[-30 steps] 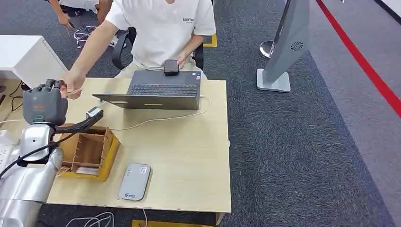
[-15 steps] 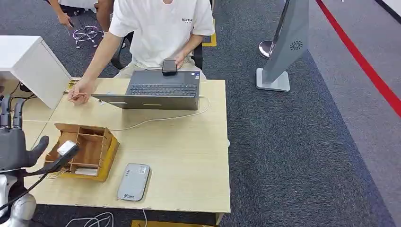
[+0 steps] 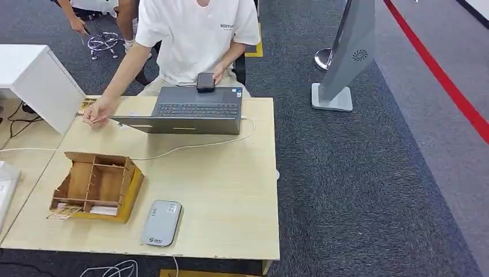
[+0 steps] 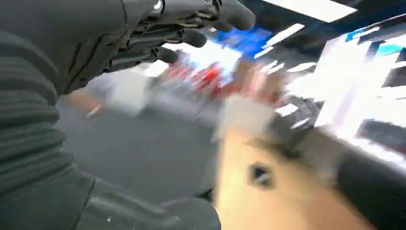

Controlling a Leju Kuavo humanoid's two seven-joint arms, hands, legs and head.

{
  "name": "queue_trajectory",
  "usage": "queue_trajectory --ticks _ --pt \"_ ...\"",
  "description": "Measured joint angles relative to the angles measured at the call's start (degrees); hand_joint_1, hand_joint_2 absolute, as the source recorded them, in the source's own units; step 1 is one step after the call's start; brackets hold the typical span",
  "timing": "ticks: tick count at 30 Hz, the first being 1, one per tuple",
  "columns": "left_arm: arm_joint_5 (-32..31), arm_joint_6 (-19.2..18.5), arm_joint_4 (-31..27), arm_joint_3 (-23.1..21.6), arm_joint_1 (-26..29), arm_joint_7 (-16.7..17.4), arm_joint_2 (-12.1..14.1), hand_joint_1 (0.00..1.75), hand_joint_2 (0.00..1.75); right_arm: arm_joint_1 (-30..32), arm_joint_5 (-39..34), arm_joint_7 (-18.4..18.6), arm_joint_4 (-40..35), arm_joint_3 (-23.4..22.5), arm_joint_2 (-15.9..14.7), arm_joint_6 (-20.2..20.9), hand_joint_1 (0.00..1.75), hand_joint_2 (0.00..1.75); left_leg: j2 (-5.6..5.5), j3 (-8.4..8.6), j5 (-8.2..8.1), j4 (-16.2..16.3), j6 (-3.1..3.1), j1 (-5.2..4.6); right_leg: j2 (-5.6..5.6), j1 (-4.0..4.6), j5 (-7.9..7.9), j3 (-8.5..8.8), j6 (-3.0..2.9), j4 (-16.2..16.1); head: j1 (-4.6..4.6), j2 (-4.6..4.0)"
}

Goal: Pass the card to the sensor for recognition and then transmit it.

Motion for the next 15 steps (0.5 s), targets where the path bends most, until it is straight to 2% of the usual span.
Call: queue_trajectory --ticks 2,5,8,9,11,13,15 --pt "6.35 -0.07 7.92 5.30 -0.67 -2.03 -0.37 0.00 1.75 0.08 -0.15 -0.31 0.00 -0.52 0.00 0.22 0.00 1.75 -0.07 0.01 0.00 0.00 0.00 0.01 -0.06 0.00 -0.08 0.01 0.06 -0.01 -0.07 0.00" --pt "7.67 0.24 15.44 8.96 -1.22 -4.20 -0.90 0.00 1.75 -0.04 -0.17 -0.55 0.00 -0.85 -0.02 0.20 0.00 1.75 -0.53 0.00 -0.01 0.01 0.01 0.02 -0.47 0.00 -0.22 0.10 0.08 -0.05 0.07 0.00" --pt "8.90 -0.11 19.28 11.10 -1.72 -3.48 -0.87 0.00 1.75 -0.17 -0.22 -0.61 -0.02 -1.07 -0.02 0.20 0.00 1.75 -0.56 0.01 -0.01 0.01 0.02 -0.01 -0.50 -0.02 -0.20 0.27 0.10 -0.06 0.11 0.00" --pt "12.10 -1.56 20.33 11.63 -1.93 -1.66 -0.92 0.00 1.75 -0.14 -0.55 -0.79 -0.02 -1.16 -0.02 0.18 0.00 1.75 -0.56 0.03 -0.01 0.01 0.02 -0.02 -0.50 -0.03 -0.19 0.31 0.11 -0.06 0.11 0.00" --pt "25.35 -3.63 23.31 12.86 -1.98 2.57 -2.27 0.00 1.75 -0.12 -1.03 -1.01 -0.02 -1.40 -0.02 -0.11 0.00 1.75 -0.54 0.16 -0.04 0.01 0.07 -0.16 -0.47 -0.18 -0.18 0.38 0.14 -0.06 0.11 0.00" --pt "39.36 -3.65 27.79 13.83 -1.98 3.03 -5.17 0.00 1.75 -0.12 -0.87 -0.85 -0.02 -1.62 0.00 -0.85 0.00 1.75 -0.51 0.30 -0.08 0.00 0.13 -0.33 -0.44 -0.36 -0.19 0.42 0.16 -0.05 -0.11 0.00" --pt "46.76 -1.70 33.25 14.27 -1.95 1.78 -9.28 0.00 1.75 -0.13 -0.44 -0.31 0.00 -1.64 0.00 -1.57 0.00 1.75 -0.52 0.31 -0.10 0.00 0.22 -0.39 -0.46 -0.41 -0.27 0.45 0.31 -0.06 -0.13 0.00"
